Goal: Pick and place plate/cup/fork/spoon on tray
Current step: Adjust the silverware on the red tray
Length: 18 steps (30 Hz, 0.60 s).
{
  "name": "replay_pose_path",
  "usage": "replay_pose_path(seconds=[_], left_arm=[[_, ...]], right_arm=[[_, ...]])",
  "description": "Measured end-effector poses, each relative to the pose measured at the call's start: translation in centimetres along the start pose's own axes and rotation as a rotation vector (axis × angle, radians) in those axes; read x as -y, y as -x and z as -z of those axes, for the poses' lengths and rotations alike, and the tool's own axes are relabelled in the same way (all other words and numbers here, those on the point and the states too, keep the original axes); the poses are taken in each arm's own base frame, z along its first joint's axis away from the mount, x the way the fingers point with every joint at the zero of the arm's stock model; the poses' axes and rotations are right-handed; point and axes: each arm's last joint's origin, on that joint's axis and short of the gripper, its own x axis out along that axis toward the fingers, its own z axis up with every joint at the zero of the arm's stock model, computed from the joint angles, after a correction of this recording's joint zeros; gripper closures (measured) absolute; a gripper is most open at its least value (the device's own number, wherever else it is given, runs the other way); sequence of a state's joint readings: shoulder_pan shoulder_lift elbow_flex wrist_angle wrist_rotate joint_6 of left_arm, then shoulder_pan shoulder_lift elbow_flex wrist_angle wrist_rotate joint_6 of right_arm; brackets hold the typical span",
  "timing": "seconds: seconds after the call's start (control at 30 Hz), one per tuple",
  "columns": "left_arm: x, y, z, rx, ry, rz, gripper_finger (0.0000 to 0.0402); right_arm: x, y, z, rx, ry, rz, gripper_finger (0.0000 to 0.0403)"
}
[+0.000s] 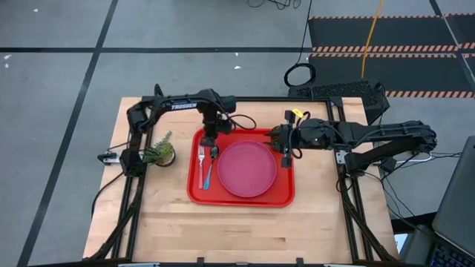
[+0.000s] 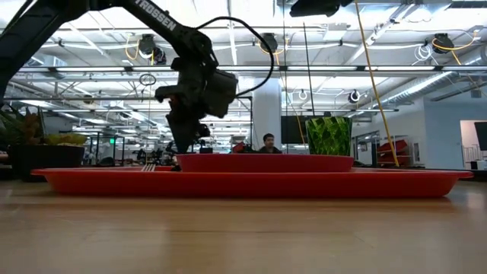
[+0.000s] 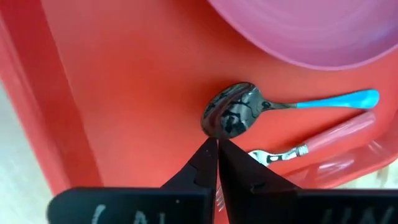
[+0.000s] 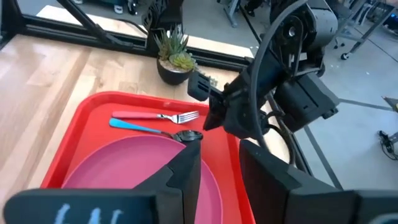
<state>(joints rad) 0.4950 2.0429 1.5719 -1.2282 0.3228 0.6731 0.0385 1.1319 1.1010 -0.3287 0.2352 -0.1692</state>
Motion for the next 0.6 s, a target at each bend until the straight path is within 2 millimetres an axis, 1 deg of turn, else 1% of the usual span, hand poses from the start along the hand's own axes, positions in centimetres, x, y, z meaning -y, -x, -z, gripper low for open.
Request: replay_pose_path(seconds=[0.17,0.6], left_arm=[[-0.3,-0.92,-0.22,-0.022,-0.002,0.01,0.0381],[-0.62,-0.93,-0.6,0.015,-0.036,-0.021,0.038]], right_arm=[[-0.04,-0.03,0.19,-0.014,-0.004,-0.003,0.0298],[-0.04,-0.02,0.19,-0.014,-0.002,-0.002,0.0298]])
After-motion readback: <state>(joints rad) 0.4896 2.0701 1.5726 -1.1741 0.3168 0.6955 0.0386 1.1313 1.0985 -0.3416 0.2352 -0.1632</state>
